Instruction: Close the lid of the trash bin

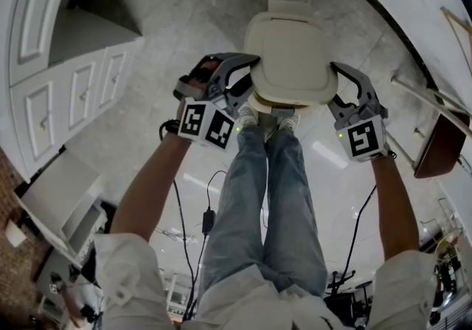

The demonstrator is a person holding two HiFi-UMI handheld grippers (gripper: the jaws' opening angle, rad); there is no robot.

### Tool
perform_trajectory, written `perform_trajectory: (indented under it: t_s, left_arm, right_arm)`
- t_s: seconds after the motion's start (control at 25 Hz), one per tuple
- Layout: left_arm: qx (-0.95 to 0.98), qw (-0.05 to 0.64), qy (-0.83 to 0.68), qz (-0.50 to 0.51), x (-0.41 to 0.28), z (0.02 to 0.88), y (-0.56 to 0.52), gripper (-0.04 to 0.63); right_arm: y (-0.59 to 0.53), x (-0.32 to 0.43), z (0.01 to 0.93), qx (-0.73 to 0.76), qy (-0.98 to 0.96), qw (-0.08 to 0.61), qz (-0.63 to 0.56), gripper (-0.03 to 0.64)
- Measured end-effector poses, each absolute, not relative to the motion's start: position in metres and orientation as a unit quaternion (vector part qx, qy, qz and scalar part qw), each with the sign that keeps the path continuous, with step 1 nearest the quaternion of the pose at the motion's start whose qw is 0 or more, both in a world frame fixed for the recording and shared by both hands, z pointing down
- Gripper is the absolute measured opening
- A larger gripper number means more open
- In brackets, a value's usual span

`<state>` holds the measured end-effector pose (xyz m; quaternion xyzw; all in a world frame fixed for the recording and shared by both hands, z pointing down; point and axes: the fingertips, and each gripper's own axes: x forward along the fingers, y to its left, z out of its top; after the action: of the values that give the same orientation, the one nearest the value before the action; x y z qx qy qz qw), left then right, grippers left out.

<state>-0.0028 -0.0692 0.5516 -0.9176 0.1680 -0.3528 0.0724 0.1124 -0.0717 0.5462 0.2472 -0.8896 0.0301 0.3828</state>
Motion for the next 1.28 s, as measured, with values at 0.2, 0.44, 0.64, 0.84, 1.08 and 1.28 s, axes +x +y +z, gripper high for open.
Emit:
perform_trajectory:
  t_s: [0.2,0.44,0.64,0.84,1.08,1.28]
  left_arm:
    - [-0.916,0.081,0.140,-0.366,-0.002,0.560,-0.059,0.160]
    - [-0.914,0.086,0.105,-0.383,0.000,0.571,-0.047,0.191]
    - [-0.913,0.081,0.083,-0.390,-0.001,0.578,-0.039,0.216]
    - [-0.914,0.078,0.058,-0.394,-0.002,0.586,-0.031,0.244]
    - [-0.914,0.065,0.033,-0.400,-0.002,0.594,-0.022,0.272]
    - [-0.914,0.058,0.016,-0.402,-0.003,0.598,-0.016,0.290]
  right_arm:
    - [-0.058,0.113,0.558,0.205,-0.889,0.410,0.015,0.227]
    - [-0.044,0.111,0.567,0.159,-0.891,0.425,0.012,0.281]
    - [-0.034,0.110,0.573,0.133,-0.892,0.431,0.022,0.325]
    - [-0.025,0.109,0.581,0.109,-0.892,0.439,0.026,0.356]
    - [-0.016,0.108,0.589,0.088,-0.890,0.446,0.030,0.387]
    - [-0.011,0.109,0.595,0.077,-0.889,0.451,0.031,0.399]
